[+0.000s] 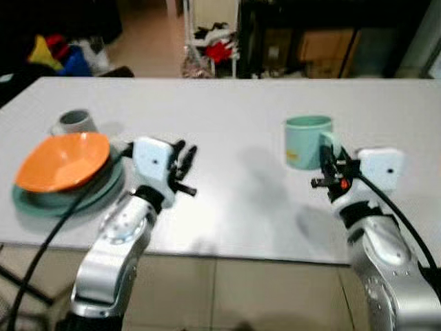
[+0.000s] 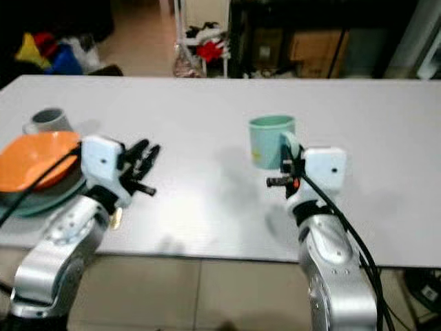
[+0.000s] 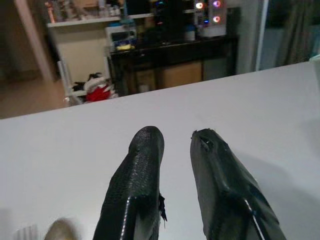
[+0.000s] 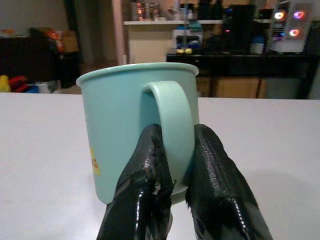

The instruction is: Setting the table

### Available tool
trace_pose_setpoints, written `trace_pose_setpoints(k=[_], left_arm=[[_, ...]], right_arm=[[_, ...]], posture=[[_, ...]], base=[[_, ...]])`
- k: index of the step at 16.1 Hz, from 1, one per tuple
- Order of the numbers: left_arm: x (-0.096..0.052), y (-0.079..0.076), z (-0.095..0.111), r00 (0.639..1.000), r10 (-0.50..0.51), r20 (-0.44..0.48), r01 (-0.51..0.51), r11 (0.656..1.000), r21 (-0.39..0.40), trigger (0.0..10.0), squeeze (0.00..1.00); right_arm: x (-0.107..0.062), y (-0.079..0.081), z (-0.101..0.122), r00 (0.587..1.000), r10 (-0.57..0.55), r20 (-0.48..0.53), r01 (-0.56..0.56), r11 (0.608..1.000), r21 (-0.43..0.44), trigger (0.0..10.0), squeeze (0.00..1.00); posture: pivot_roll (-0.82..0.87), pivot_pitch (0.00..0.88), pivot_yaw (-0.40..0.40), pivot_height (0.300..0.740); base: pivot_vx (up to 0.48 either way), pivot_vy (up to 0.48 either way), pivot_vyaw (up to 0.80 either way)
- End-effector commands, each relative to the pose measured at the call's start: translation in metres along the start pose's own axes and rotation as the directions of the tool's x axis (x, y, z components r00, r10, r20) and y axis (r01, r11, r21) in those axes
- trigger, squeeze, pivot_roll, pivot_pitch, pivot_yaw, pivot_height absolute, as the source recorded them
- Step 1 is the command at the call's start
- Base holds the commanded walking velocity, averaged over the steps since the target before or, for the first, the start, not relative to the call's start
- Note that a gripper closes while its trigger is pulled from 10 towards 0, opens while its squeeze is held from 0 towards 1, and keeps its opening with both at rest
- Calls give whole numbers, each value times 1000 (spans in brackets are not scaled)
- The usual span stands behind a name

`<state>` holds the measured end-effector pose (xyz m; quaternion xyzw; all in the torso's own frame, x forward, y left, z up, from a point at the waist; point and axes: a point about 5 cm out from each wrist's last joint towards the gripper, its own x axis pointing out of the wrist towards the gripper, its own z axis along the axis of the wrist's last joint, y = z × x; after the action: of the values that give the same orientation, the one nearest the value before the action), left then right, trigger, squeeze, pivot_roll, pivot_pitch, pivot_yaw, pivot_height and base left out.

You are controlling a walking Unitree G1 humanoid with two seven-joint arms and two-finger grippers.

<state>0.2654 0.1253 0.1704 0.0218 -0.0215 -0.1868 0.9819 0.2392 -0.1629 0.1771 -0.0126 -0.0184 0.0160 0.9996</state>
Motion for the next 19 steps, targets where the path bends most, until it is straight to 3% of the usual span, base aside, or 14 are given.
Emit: trace_pose_setpoints(k=[1, 7, 13, 15, 19], left_arm=[[2, -5, 3, 1000, -16, 15, 16, 1000, 2, 10000, 0], [2, -16, -2, 992, -127, -20, 128, 992, 18, 10000, 0], [0, -20, -5, 963, -260, -74, 264, 963, 61, 10000, 0], [-3, -17, -5, 950, -294, -108, 303, 950, 77, 10000, 0], [-13, -16, -3, 936, -325, -134, 337, 938, 83, 10000, 0]], right_arm=[[0, -7, 1, 1000, -23, 10, 24, 1000, -6, 10000, 0], [24, -20, -8, 999, 19, 30, -20, 999, 29, 10000, 0], [70, -17, -41, 989, 148, -12, -147, 989, 24, 10000, 0], [91, -26, -55, 995, 92, -47, -92, 996, 10, 10000, 0], [108, -35, -69, 995, 33, -93, -31, 999, 23, 10000, 0]], posture=[[35, 0, 57, 740], [39, 0, 59, 740], [73, 0, 79, 740], [107, 0, 91, 740], [149, 12, 110, 740]], base=[[296, 0, 0], [0, 0, 0], [0, 0, 0], [0, 0, 0], [0, 0, 0]])
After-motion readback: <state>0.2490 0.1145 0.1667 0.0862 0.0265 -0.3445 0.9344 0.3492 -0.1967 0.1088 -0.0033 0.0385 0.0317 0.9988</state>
